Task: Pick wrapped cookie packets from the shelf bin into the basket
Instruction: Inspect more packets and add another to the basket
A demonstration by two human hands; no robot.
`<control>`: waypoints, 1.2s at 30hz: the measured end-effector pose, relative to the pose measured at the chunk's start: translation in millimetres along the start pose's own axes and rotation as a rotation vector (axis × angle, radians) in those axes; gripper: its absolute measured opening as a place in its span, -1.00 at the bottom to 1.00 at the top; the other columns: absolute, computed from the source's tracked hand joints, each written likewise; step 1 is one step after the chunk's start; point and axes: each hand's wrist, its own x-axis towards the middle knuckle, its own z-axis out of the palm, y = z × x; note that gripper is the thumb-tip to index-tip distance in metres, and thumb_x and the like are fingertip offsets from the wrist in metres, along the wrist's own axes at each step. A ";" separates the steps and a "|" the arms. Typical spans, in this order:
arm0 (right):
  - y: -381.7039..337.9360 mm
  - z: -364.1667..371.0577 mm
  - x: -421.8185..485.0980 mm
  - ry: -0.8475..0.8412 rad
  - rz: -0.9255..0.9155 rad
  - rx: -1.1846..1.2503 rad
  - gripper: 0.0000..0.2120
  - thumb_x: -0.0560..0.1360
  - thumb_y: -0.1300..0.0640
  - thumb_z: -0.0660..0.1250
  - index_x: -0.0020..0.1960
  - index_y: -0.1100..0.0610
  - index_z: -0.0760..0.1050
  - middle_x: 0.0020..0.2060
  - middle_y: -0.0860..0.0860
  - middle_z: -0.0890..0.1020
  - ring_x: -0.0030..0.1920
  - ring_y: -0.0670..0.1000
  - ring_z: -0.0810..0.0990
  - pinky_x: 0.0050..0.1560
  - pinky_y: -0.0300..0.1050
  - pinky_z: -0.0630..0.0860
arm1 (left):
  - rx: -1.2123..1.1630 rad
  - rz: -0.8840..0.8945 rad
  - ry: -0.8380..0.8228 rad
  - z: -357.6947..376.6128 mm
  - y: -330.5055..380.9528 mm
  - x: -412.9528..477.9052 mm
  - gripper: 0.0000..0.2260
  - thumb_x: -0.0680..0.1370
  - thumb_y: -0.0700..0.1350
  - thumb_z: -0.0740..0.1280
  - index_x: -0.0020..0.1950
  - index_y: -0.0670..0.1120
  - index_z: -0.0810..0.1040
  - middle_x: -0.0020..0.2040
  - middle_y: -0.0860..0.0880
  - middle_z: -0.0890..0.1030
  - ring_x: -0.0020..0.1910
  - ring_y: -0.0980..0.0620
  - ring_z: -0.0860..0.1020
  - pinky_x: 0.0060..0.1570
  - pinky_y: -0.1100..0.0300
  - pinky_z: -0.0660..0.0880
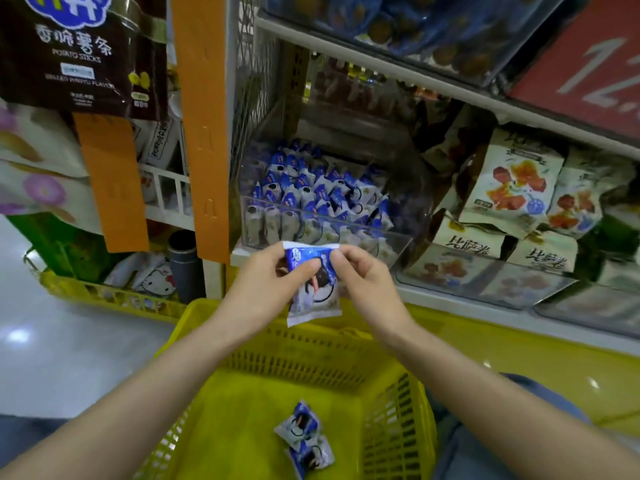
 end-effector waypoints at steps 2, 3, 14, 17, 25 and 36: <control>8.4 4.4 -3.2 -0.015 0.071 0.024 -0.77 0.58 0.11 0.17 -0.04 0.23 0.53 -0.20 0.06 0.61 -0.23 -0.09 0.57 -0.23 -0.30 0.49 | 0.050 -0.059 -0.014 0.0 -7.8 -5.4 -0.91 0.51 -0.13 0.34 0.00 -0.02 0.57 -0.17 -0.01 0.65 -0.15 0.03 0.60 -0.13 0.07 0.51; 11.0 6.8 -4.7 -0.024 0.092 0.027 -0.75 0.57 0.11 0.20 -0.02 0.29 0.53 -0.19 0.08 0.61 -0.22 -0.09 0.56 -0.23 -0.32 0.48 | 0.083 -0.081 -0.023 0.2 -11.0 -8.7 -0.89 0.51 -0.13 0.35 0.03 -0.04 0.57 -0.14 -0.04 0.65 -0.13 -0.03 0.60 -0.12 0.03 0.50; 25.4 10.4 -6.2 0.021 0.102 0.061 -0.92 0.48 0.26 0.34 -0.17 0.14 0.57 -0.23 0.07 0.66 -0.19 -0.03 0.61 -0.11 -0.13 0.56 | -0.130 -0.201 -0.026 6.1 -28.8 -19.2 -0.92 0.55 -0.12 0.27 -0.07 -0.07 0.54 -0.10 -0.08 0.64 -0.12 0.08 0.62 -0.11 0.12 0.56; 29.7 7.4 -6.8 0.015 0.046 -0.067 -0.92 0.47 0.22 0.36 -0.19 0.09 0.57 -0.24 0.08 0.68 -0.21 -0.03 0.64 -0.15 -0.07 0.58 | -0.161 -0.220 0.014 5.5 -30.0 -18.3 -0.78 0.59 -0.11 0.21 -0.17 -0.17 0.54 -0.28 -0.06 0.60 -0.30 0.14 0.59 -0.33 0.21 0.57; 32.8 0.0 -10.1 0.076 -0.431 -0.717 -0.91 0.48 0.07 0.33 -0.13 0.07 0.59 -0.26 -0.19 0.54 -0.19 -0.22 0.43 -0.16 -0.33 0.40 | -0.219 -0.324 0.050 12.6 -32.5 -16.9 -0.71 0.61 -0.07 0.17 -0.16 -0.22 0.55 -0.29 -0.06 0.62 -0.28 0.10 0.61 -0.23 0.11 0.58; 30.0 -15.5 0.9 0.210 0.160 0.006 -0.86 0.58 0.16 0.18 -0.13 0.12 0.44 -0.16 0.11 0.63 -0.24 -0.09 0.63 -0.26 -0.25 0.59 | -0.296 -0.337 -0.023 13.7 -34.3 -18.5 -0.94 0.52 -0.23 0.32 -0.04 -0.18 0.54 -0.10 -0.12 0.67 -0.20 0.07 0.65 -0.23 0.28 0.58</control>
